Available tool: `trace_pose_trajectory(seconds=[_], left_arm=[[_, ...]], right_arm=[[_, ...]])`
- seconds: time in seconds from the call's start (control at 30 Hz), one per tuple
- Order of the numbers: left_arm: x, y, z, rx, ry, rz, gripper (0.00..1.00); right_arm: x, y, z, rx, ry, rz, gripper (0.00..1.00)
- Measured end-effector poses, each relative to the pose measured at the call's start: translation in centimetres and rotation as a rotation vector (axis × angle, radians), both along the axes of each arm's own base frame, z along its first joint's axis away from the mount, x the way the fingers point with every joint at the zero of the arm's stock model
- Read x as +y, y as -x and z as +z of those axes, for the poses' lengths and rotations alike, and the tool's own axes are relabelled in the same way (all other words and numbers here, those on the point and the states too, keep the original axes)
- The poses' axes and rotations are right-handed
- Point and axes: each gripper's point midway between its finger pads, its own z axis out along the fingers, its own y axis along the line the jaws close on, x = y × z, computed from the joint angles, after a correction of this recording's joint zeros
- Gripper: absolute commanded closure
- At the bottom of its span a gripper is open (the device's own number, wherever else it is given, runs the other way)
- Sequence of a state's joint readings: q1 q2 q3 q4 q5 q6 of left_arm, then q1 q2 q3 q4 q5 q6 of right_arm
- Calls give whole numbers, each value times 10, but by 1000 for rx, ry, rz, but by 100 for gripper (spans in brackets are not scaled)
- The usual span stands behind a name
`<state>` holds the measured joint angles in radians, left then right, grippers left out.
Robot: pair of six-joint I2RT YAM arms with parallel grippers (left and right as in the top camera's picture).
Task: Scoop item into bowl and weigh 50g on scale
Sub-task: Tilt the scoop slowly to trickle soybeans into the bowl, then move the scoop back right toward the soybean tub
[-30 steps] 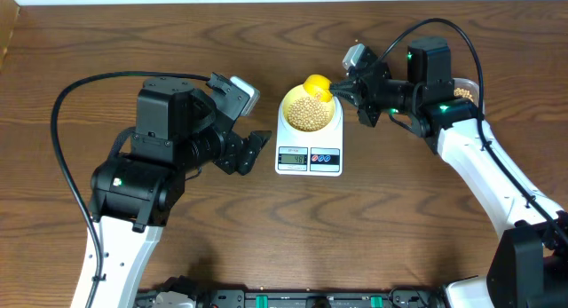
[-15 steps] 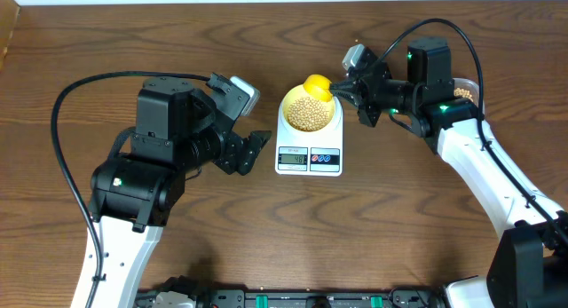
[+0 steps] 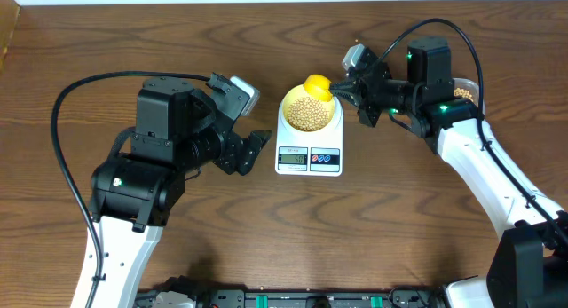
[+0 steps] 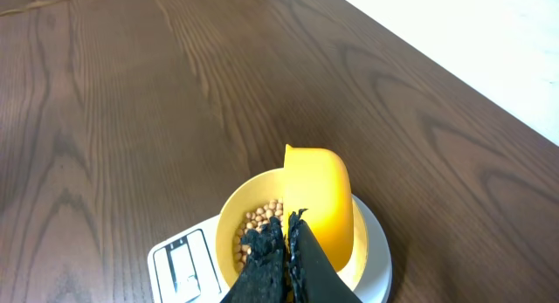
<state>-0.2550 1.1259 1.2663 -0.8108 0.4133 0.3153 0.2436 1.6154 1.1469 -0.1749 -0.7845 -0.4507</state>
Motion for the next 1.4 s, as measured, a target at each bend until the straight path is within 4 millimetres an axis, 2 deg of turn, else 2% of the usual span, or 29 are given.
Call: trace_pose_trajectory(seconds=[0.6, 0.8, 0.93, 1.1, 1.2, 1.23, 1.33, 1.4], left_arm=[[0, 0, 0, 0, 0, 0, 16], [0, 0, 0, 0, 0, 0, 16], [0, 0, 0, 0, 0, 0, 16], [0, 0, 0, 0, 0, 0, 16], [0, 0, 0, 0, 0, 0, 16], [0, 0, 0, 0, 0, 0, 16], [0, 0, 0, 0, 0, 0, 16], [0, 0, 0, 0, 0, 0, 16]], right_arm=[[0, 0, 0, 27, -15, -16, 99], [-10, -14, 11, 37, -69, -82, 99], [-33, -31, 19, 68, -124, -177, 99], [-78, -52, 25, 148, -205, -344, 99], [-103, -61, 20, 211, -233, -456, 99], [-120, -66, 16, 247, -245, -529, 99], [-142, -70, 9, 317, -272, -631, 99], [-164, -71, 2, 391, -308, -726, 99]])
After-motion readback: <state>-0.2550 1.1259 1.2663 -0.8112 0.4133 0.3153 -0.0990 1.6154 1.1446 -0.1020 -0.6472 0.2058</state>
